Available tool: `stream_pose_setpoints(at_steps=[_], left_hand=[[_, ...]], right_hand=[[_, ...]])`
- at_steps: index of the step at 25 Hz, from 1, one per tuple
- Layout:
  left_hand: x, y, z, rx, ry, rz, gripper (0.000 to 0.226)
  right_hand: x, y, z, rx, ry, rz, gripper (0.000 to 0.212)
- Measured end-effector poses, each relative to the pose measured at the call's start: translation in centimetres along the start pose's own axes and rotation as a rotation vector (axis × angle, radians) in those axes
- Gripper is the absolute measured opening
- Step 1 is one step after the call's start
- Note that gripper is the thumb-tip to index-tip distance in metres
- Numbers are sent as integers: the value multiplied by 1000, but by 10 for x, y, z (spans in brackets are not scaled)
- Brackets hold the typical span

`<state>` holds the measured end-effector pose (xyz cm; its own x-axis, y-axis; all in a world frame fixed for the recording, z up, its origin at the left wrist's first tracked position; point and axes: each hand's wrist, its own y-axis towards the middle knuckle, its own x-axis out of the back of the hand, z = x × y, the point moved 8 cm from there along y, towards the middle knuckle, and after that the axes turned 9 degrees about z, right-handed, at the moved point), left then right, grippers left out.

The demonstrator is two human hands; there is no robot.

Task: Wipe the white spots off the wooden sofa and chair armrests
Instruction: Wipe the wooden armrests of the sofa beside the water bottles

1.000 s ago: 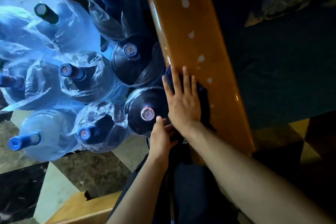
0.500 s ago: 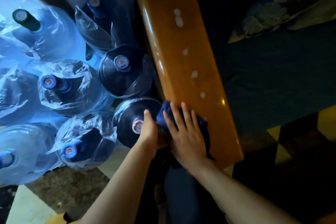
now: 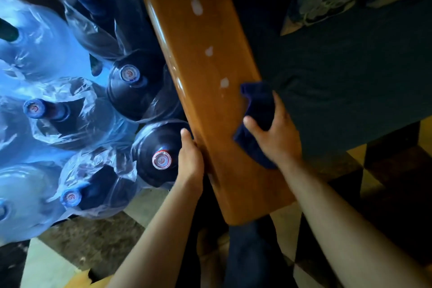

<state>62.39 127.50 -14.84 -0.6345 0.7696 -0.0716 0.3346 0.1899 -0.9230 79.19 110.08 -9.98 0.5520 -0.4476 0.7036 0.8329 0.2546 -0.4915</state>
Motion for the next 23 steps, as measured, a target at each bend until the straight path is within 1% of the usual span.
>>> stream_pose_setpoints(at_steps=[1, 2, 4, 5, 6, 7, 9, 10, 11, 12, 14, 16, 17, 18, 20, 22, 23], left_hand=[[0, 3, -10, -10, 6, -22, 86], [-1, 5, -16, -23, -1, -43, 86], [-2, -1, -17, -32, -33, -109, 81], [-3, -5, -15, -24, -49, -138, 80], [-5, -9, -12, -12, -68, -160, 80], [-6, -13, -9, -1, -85, -186, 81], [-6, -19, -5, 17, -143, -250, 83], [-4, -20, -4, 27, -175, -274, 84], [-3, -18, -2, 37, -195, -295, 84], [-2, -15, -1, 39, -202, -307, 85], [-2, -7, -7, 10, -207, -309, 86], [0, 5, -24, -21, -206, -305, 87], [2, 11, -35, -39, -203, -310, 86], [4, 15, -47, -64, -201, -315, 85], [9, 21, -70, -122, -211, -333, 82], [13, 29, -90, -187, -254, -329, 78], [13, 32, -98, -215, -281, -319, 76]], right_hand=[[5, 18, -1, 34, 219, 100, 97], [5, 27, -8, 32, 387, 180, 91], [-1, 15, -36, -32, 530, 282, 77], [-8, -4, -53, -79, 563, 313, 74], [-15, -30, -72, -132, 588, 348, 77], [-19, -57, -90, -154, 574, 370, 86], [-22, -97, -113, -133, 489, 405, 109], [-22, -108, -120, -132, 477, 425, 113], [-22, -111, -124, -135, 478, 461, 112], [-23, -109, -122, -120, 441, 501, 111], [-20, -87, -105, -25, 326, 546, 120], [-16, -50, -66, 106, 252, 524, 127], [-14, -30, -44, 171, 183, 449, 126], [-11, -11, -18, 234, 50, 332, 123], [-12, 24, 45, 403, -317, 132, 110], [-26, 54, 109, 576, -542, 53, 94], [-34, 69, 136, 657, -589, 47, 88]])
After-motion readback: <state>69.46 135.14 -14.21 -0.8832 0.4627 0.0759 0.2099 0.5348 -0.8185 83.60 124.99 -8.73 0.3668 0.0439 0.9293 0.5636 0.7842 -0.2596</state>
